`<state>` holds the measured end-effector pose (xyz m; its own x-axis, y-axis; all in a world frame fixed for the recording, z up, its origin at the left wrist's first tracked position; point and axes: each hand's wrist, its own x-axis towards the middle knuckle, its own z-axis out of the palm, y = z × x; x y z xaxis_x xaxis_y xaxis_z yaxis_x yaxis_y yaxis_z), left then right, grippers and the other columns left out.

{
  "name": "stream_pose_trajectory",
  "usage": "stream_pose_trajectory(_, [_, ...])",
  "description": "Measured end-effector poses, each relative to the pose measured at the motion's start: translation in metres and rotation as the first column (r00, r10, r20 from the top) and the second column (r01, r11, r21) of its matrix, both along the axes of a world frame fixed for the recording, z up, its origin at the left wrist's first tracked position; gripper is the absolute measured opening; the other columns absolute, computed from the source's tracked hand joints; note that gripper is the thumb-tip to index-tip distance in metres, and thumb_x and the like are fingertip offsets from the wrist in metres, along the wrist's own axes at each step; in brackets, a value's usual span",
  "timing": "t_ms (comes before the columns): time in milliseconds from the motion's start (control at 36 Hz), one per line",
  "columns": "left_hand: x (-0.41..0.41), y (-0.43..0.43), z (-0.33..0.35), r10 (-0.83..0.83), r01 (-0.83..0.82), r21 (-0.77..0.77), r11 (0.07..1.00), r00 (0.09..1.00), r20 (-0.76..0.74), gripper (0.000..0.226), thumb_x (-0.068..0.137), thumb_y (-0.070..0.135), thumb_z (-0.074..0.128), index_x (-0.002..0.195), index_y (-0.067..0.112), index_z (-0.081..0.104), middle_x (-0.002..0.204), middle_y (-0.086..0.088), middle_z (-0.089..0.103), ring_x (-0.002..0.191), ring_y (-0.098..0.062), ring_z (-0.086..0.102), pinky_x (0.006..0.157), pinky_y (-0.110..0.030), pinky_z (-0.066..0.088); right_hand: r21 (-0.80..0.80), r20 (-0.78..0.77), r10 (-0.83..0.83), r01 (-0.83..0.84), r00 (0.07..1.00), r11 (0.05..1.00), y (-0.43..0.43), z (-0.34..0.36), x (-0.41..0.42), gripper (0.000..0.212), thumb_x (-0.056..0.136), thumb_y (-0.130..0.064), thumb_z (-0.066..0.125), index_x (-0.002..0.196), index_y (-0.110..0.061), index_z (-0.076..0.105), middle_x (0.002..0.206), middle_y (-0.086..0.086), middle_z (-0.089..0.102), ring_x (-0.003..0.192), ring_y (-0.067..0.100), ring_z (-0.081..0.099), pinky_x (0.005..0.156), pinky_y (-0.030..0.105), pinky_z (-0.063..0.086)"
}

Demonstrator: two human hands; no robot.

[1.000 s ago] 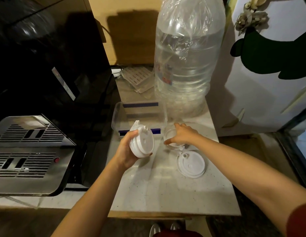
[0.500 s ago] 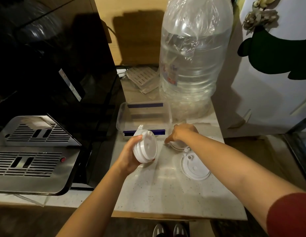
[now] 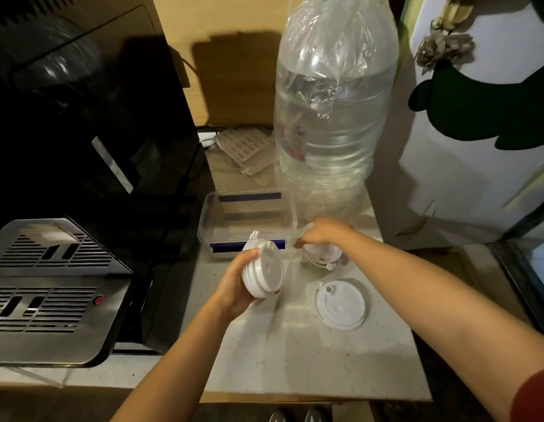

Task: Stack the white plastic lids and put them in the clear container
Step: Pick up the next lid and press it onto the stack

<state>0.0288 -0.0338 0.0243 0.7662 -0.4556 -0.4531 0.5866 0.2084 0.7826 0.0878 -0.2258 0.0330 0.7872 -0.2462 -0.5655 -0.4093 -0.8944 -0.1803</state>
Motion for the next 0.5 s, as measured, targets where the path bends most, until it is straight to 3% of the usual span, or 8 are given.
stream_pose_trajectory(167, [0.003,-0.017,0.001,-0.024,0.023,0.020,1.000,1.000,0.014,0.064,0.042,0.043,0.071,0.100,0.021,0.057,0.095,-0.010,0.058,0.090,-0.028,0.054,0.068,-0.039,0.048,0.145,0.112,-0.060,0.043,0.992,0.988,-0.018,0.020,0.002,0.095,0.057,-0.055,0.069,0.134,-0.017,0.028,0.130,0.014,0.048,0.113,0.034,0.050,0.093,0.045,0.047])
stream_pose_trajectory(306, [0.007,-0.029,0.007,0.027,-0.026,-0.025,0.999,0.999,0.018,0.037,0.059,0.037,0.058,0.093,0.022,0.057,0.088,-0.007,0.059,0.080,-0.022,0.056,0.068,-0.039,0.047,0.309,0.294,-0.163,0.068,0.942,0.949,-0.024,0.047,-0.002,0.085,0.062,-0.044,0.073,0.130,-0.019,0.028,0.132,0.016,0.039,0.113,0.036,0.048,0.090,0.042,0.048])
stream_pose_trajectory(389, [0.009,-0.033,0.011,0.076,-0.075,-0.048,0.996,0.997,0.025,0.030,0.063,0.034,0.055,0.091,0.022,0.057,0.087,-0.007,0.059,0.081,-0.022,0.055,0.069,-0.040,0.047,0.447,0.414,-0.235,0.029,0.880,0.894,-0.022,0.068,-0.009,0.078,0.067,-0.033,0.073,0.128,-0.019,0.026,0.131,0.014,0.036,0.108,0.029,0.045,0.083,0.034,0.043])
stream_pose_trajectory(500, [0.011,-0.038,0.021,0.138,-0.136,-0.087,0.987,0.990,0.009,0.012,0.085,0.028,0.045,0.087,0.021,0.055,0.085,-0.007,0.056,0.080,-0.022,0.053,0.071,-0.041,0.044,0.610,0.504,-0.331,-0.058,0.798,0.790,-0.012,0.087,-0.025,0.073,0.069,-0.026,0.074,0.120,-0.019,0.022,0.122,0.007,0.033,0.104,0.023,0.040,0.080,0.030,0.036])
